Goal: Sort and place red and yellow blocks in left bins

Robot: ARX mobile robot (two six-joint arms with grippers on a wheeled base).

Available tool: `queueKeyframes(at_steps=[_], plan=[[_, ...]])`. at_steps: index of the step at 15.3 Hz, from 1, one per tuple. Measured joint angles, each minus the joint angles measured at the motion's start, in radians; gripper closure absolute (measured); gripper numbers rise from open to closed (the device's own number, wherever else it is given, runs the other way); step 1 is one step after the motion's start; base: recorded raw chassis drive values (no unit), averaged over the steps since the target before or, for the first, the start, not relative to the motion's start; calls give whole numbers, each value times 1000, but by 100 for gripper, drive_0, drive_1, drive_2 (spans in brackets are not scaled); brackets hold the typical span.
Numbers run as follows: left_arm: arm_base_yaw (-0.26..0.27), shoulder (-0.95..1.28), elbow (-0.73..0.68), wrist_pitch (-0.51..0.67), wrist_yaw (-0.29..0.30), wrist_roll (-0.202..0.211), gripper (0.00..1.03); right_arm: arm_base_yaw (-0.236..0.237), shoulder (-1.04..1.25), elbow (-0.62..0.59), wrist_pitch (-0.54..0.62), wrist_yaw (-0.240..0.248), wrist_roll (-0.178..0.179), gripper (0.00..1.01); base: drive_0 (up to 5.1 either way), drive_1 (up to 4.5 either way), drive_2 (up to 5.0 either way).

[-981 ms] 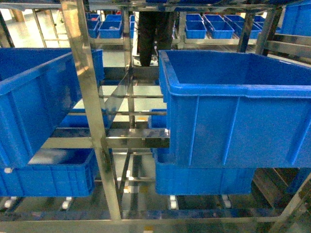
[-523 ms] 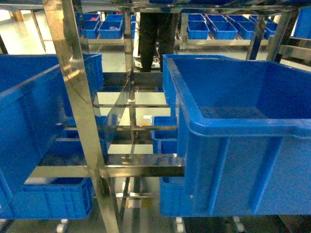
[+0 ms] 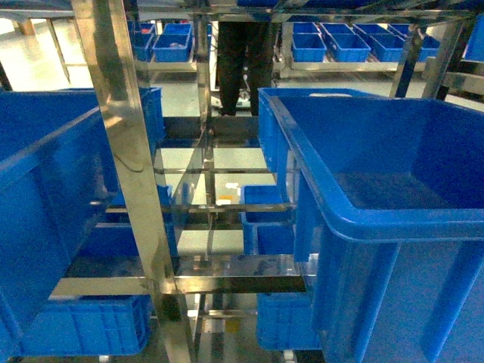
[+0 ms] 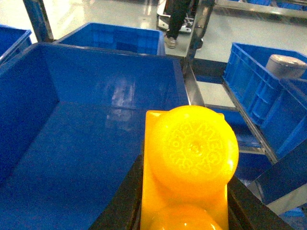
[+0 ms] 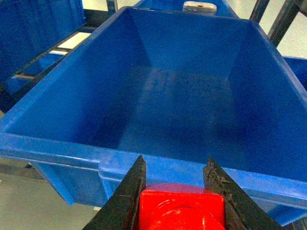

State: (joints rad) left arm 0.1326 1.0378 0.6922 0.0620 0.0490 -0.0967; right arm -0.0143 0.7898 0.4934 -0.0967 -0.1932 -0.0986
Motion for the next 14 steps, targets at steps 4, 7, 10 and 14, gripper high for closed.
queueKeyframes(at_steps=[4, 7, 10, 14], plan=[[0, 0, 0, -2, 3, 0, 76, 0, 0, 0, 3, 3, 0, 72, 9, 395, -377], [8, 1, 0, -3, -8, 0, 76, 2, -2, 0, 7, -4, 0, 72, 9, 395, -377], [5, -2, 0, 1, -5, 0, 76, 0, 0, 0, 1, -1, 0, 72, 9, 395, -377], [3, -2, 0, -1, -2, 0, 76, -11, 53, 21, 19, -6, 3, 72, 9, 395, -377]])
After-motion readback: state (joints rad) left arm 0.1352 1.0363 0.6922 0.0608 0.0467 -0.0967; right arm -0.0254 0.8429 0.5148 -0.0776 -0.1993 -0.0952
